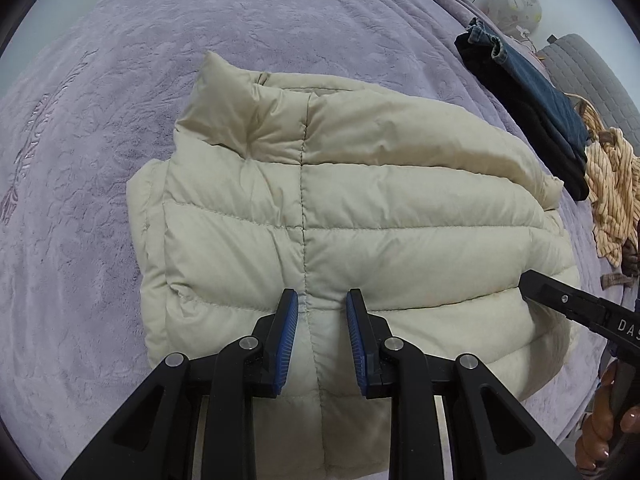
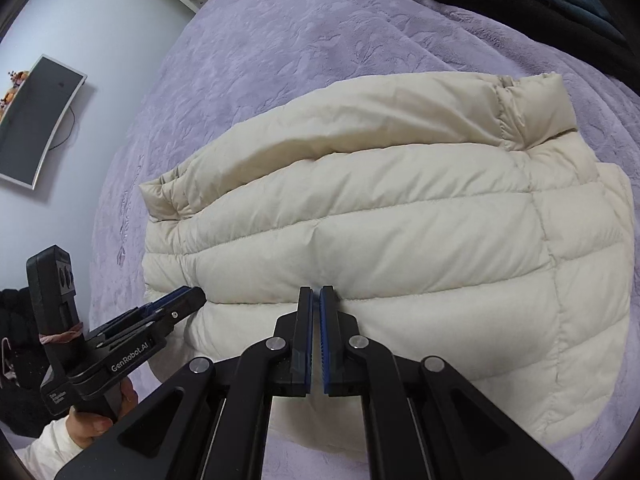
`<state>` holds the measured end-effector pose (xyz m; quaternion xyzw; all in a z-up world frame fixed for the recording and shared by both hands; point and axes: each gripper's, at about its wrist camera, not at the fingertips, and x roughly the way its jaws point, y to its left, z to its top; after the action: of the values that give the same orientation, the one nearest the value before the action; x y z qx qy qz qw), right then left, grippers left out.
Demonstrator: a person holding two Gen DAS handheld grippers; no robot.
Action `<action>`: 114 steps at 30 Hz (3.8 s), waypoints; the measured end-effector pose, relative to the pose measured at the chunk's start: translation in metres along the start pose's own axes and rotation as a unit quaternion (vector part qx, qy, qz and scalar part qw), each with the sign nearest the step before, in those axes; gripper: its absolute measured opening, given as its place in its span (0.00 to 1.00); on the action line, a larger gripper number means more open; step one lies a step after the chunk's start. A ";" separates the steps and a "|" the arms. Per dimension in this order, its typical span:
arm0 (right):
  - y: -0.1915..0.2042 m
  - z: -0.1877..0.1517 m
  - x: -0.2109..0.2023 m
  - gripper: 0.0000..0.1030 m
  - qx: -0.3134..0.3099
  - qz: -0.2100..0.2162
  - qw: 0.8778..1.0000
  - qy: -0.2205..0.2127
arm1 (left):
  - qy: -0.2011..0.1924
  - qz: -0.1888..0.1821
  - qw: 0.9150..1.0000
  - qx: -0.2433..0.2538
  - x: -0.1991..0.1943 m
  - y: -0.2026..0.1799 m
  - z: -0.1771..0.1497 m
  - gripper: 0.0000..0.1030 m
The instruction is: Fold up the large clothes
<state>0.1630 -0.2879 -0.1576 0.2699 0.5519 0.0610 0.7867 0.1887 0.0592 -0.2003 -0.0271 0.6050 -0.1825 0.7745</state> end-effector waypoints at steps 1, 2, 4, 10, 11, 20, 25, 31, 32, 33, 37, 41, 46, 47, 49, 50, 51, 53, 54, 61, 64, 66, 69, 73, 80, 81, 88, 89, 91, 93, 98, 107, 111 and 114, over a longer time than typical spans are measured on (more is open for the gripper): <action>0.002 0.004 -0.002 0.04 0.000 0.010 1.000 -0.008 | -0.001 0.000 1.000 -0.001 -0.003 0.000 0.001 0.26; 0.005 0.008 -0.005 0.04 -0.007 0.014 1.000 -0.018 | -0.004 -0.002 1.000 0.000 -0.007 -0.001 0.003 0.26; 0.010 0.022 -0.006 0.04 -0.022 0.011 0.999 -0.030 | -0.015 -0.012 1.000 0.004 -0.015 -0.006 0.007 0.26; 0.004 0.069 0.025 0.04 -0.018 0.017 0.999 -0.028 | -0.010 -0.069 0.997 0.032 -0.013 -0.041 -0.004 0.26; 0.001 0.074 0.036 0.04 -0.019 0.010 1.000 -0.021 | -0.009 -0.058 0.997 0.043 -0.007 -0.047 -0.008 0.26; -0.030 0.073 0.104 0.00 0.006 -0.003 1.000 0.022 | 0.000 -0.059 0.998 0.030 0.027 -0.040 -0.016 0.26; -0.028 0.077 0.100 0.00 0.018 0.001 0.999 0.028 | 0.004 -0.051 0.998 0.030 0.022 -0.043 -0.014 0.26; -0.004 0.076 0.052 0.04 -0.002 0.003 1.000 0.018 | -0.008 -0.045 0.999 0.014 -0.006 -0.036 -0.001 0.26; -0.001 0.074 0.043 0.04 -0.007 0.002 1.000 0.016 | -0.014 -0.042 0.999 0.009 -0.015 -0.030 -0.002 0.26; 0.001 0.070 0.035 0.04 -0.010 0.002 1.000 0.016 | -0.020 -0.039 0.999 0.002 -0.023 -0.022 -0.003 0.26; 0.005 0.049 0.013 0.04 -0.008 0.004 1.000 0.021 | -0.030 -0.025 0.998 -0.041 -0.049 0.018 -0.006 0.37; -0.004 0.026 0.002 0.04 0.003 -0.012 1.000 0.025 | -0.080 0.023 0.995 -0.048 -0.072 0.050 -0.014 1.00; -0.011 0.010 0.000 0.55 0.014 -0.024 0.999 0.029 | -0.059 0.017 0.995 -0.084 -0.066 0.085 -0.012 1.00; -0.010 0.009 -0.001 0.78 0.010 -0.027 0.999 0.024 | -0.056 0.010 0.995 -0.088 -0.060 0.088 -0.012 1.00; -0.004 0.007 -0.005 0.79 -0.001 -0.034 0.999 0.012 | -0.046 -0.008 0.994 -0.099 -0.049 0.095 -0.011 1.00; 0.000 0.006 -0.003 0.79 -0.004 -0.033 0.999 0.012 | -0.040 -0.018 0.993 -0.106 -0.043 0.099 -0.010 1.00; 0.001 0.006 -0.004 0.79 -0.005 -0.030 0.999 0.011 | -0.034 -0.027 0.993 -0.111 -0.038 0.103 -0.010 1.00; 0.003 0.004 -0.005 0.76 -0.006 -0.029 1.000 0.007 | -0.019 -0.054 0.991 -0.119 -0.025 0.109 -0.009 1.00; 0.003 0.003 -0.006 0.71 -0.006 -0.026 1.000 0.003 | -0.013 -0.072 0.990 -0.122 -0.019 0.112 -0.008 1.00; -0.010 -0.002 0.021 0.15 0.007 -0.005 1.000 0.023 | 0.025 -0.169 0.977 -0.124 0.019 0.111 -0.001 1.00; -0.021 -0.003 0.039 0.14 0.022 0.002 0.999 0.032 | 0.033 -0.181 0.976 -0.113 0.033 0.103 0.003 1.00; -0.027 -0.004 0.050 0.10 0.026 0.003 0.999 0.038 | 0.042 -0.187 0.976 -0.103 0.042 0.095 0.005 1.00; -0.033 -0.005 0.064 0.08 0.025 0.002 0.999 0.045 | 0.048 -0.185 0.979 -0.074 0.048 0.079 0.008 0.83; -0.035 -0.006 0.072 0.08 0.016 -0.003 0.999 0.048 | 0.048 -0.202 0.977 -0.052 0.046 0.058 0.012 0.37; -0.044 -0.007 0.076 0.07 0.025 0.012 0.998 0.050 | 0.028 -0.227 0.973 -0.032 0.000 0.020 0.021 0.24; -0.043 -0.008 0.077 0.07 0.028 0.017 0.998 0.050 | 0.025 -0.238 0.970 -0.031 -0.009 0.012 0.022 0.24; -0.065 -0.010 0.079 0.05 0.065 0.067 0.994 0.052 | 0.030 -0.253 0.967 0.029 -0.042 -0.076 0.029 0.24; -0.068 -0.010 0.080 0.04 0.075 0.078 0.993 0.054 | 0.034 -0.251 0.967 0.035 -0.043 -0.088 0.029 0.24; -0.076 -0.010 0.082 0.02 0.090 0.101 0.989 0.059 | 0.037 -0.244 0.968 0.044 -0.042 -0.109 0.029 0.24; -0.085 -0.010 0.085 0.01 0.103 0.124 0.985 0.064 | 0.044 -0.240 0.969 0.041 -0.039 -0.123 0.031 0.24; -0.102 -0.011 0.090 0.00 0.122 0.166 0.976 0.070 | 0.046 -0.214 0.975 0.042 -0.031 -0.151 0.034 0.24; -0.126 -0.007 0.088 0.00 0.137 0.198 0.966 0.090 | 0.036 -0.170 0.984 0.042 -0.021 -0.177 0.032 0.24; -0.126 0.004 0.081 0.00 0.144 0.200 0.962 0.113 | 0.024 -0.152 0.987 0.050 -0.025 -0.178 0.033 0.24; -0.129 0.012 0.064 0.03 0.137 0.197 0.963 0.127 | 0.023 -0.145 0.988 0.048 -0.027 -0.176 0.034 0.24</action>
<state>0.1728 -0.3762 -0.2718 0.4685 0.5862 0.1719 0.6383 0.1713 -0.1023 -0.1197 -0.0731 0.6028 -0.3224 0.7261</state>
